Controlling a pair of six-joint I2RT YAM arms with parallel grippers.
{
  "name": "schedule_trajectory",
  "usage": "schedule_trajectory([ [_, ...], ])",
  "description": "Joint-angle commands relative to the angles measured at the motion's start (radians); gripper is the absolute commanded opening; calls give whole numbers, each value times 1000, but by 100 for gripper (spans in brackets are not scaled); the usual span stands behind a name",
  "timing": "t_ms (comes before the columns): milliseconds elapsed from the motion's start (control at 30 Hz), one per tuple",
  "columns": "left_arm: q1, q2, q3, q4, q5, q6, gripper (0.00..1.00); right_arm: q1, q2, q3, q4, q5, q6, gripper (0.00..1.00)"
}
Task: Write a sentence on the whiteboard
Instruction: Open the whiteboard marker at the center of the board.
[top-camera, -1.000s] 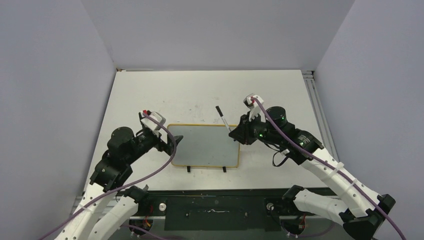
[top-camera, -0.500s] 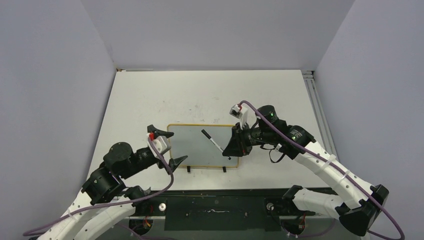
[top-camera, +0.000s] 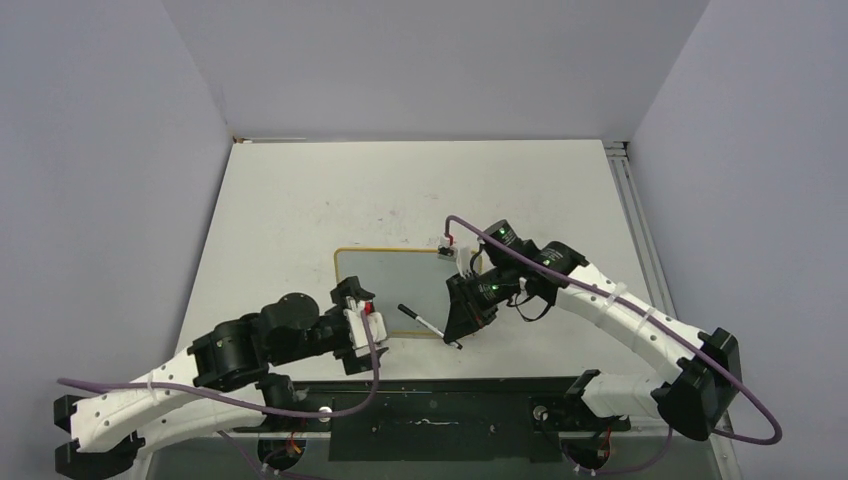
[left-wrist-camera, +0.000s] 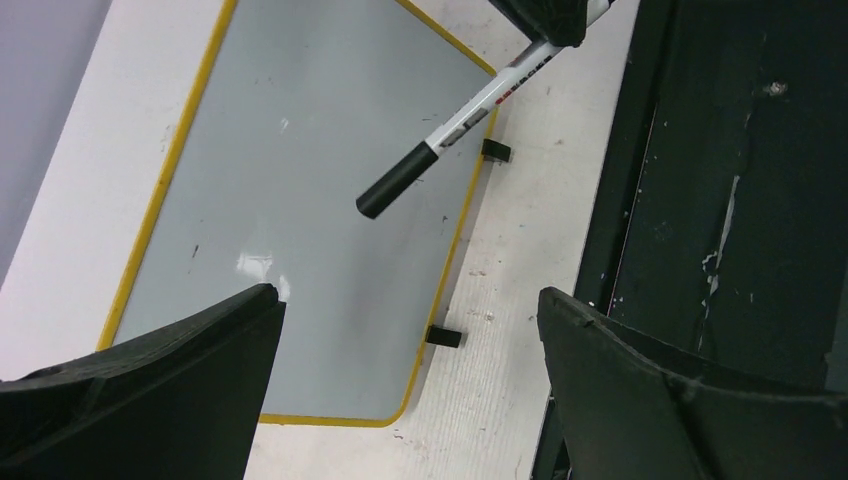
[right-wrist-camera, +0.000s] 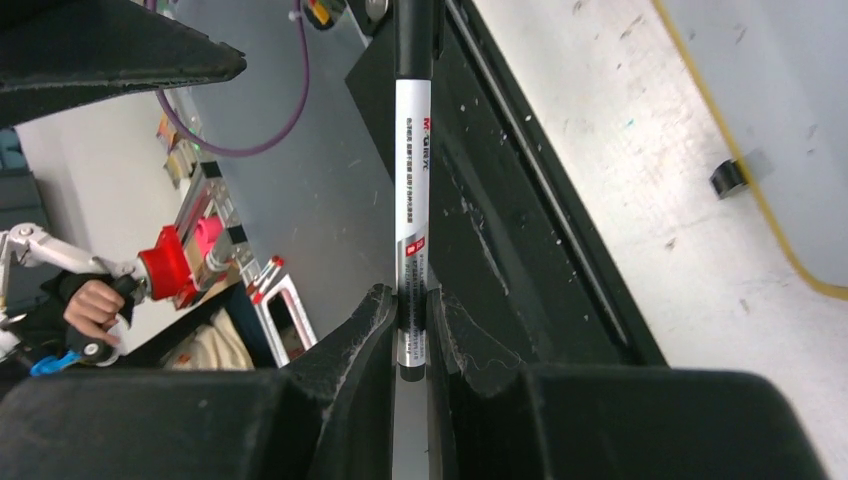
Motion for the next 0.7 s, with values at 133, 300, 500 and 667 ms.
schedule_trajectory([
  [133,-160,167,78,3,-47,57,100,39,82,-16,-35,-95,-51,5],
  [300,-218,218,64,12,-53,70,81,49,116,1,-67,-138,-89,5],
  [500,-236,247,52,27,-51,58,68,64,123,26,-75,-187,-105,5],
  [667,-257,280,59,25,-49,57,62,79,120,25,-74,-200,-106,5],
])
